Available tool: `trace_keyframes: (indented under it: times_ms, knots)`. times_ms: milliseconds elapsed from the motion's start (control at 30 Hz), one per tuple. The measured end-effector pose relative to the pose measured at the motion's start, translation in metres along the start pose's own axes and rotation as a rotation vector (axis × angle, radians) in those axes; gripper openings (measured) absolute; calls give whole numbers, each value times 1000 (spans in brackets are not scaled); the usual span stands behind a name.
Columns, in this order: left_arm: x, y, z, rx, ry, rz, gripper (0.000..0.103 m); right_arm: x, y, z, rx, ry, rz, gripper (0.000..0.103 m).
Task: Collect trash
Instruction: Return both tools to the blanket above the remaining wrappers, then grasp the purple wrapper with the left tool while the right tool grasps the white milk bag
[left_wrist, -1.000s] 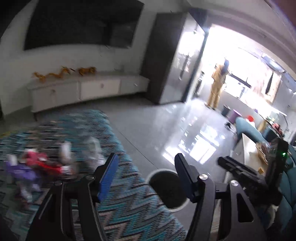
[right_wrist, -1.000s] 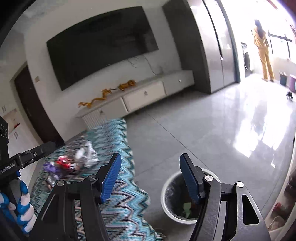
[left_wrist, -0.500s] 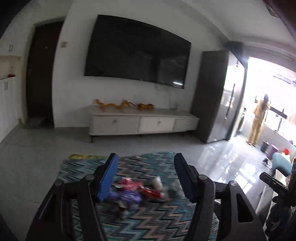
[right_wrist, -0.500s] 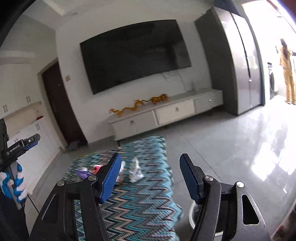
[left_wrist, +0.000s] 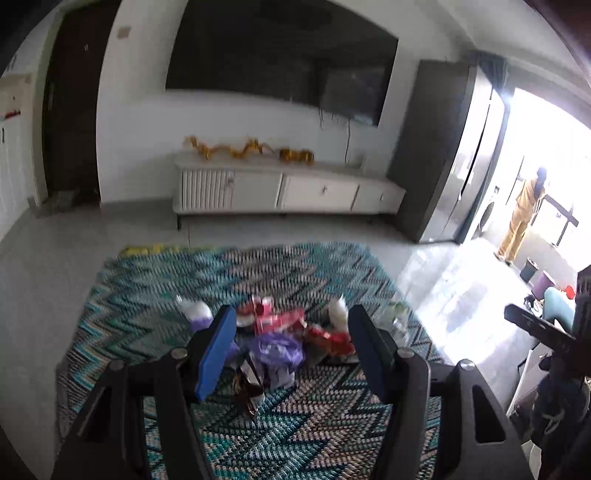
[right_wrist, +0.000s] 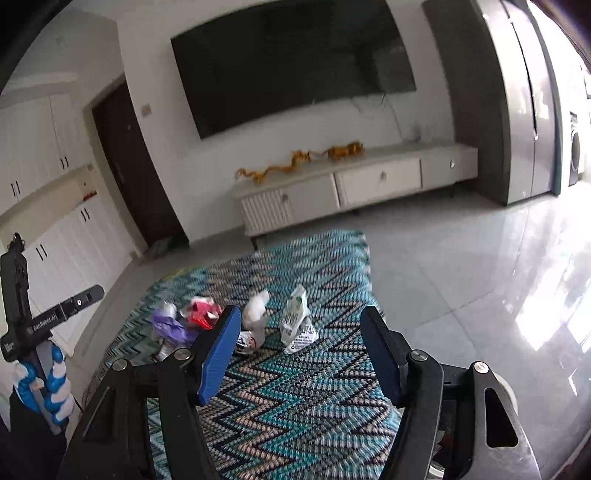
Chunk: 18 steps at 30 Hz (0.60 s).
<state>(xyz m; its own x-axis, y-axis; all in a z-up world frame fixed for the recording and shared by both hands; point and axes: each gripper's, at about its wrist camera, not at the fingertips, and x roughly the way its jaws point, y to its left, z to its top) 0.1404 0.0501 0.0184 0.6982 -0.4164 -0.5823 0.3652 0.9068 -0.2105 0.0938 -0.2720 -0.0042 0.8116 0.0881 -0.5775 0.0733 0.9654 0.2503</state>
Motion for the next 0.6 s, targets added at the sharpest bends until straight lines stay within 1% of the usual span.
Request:
trace_keyframes:
  times_ms: [167, 333, 367, 433, 467, 533, 567, 600]
  knots:
    - [54, 7, -16, 8, 81, 13, 61, 66, 3, -2, -7, 93, 6, 67]
    - [88, 8, -28, 17, 133, 1, 60, 120, 4, -6, -23, 166, 18, 67]
    - [93, 8, -29, 18, 140, 1, 58, 129, 4, -8, -25, 177, 17, 67]
    - [101, 8, -33, 23, 162, -6, 47, 147, 5, -12, -24, 202, 21, 67]
    - [104, 7, -35, 25, 170, -8, 44, 153, 5, -14, -25, 212, 22, 67]
    - [110, 6, -38, 34, 187, -16, 32, 166, 5, -18, -21, 235, 23, 67]
    - [112, 5, -39, 38, 191, -20, 30, 169, 4, -21, -16, 241, 28, 67]
    - [112, 4, -40, 41, 191, -25, 26, 171, 2, -23, -12, 248, 35, 67]
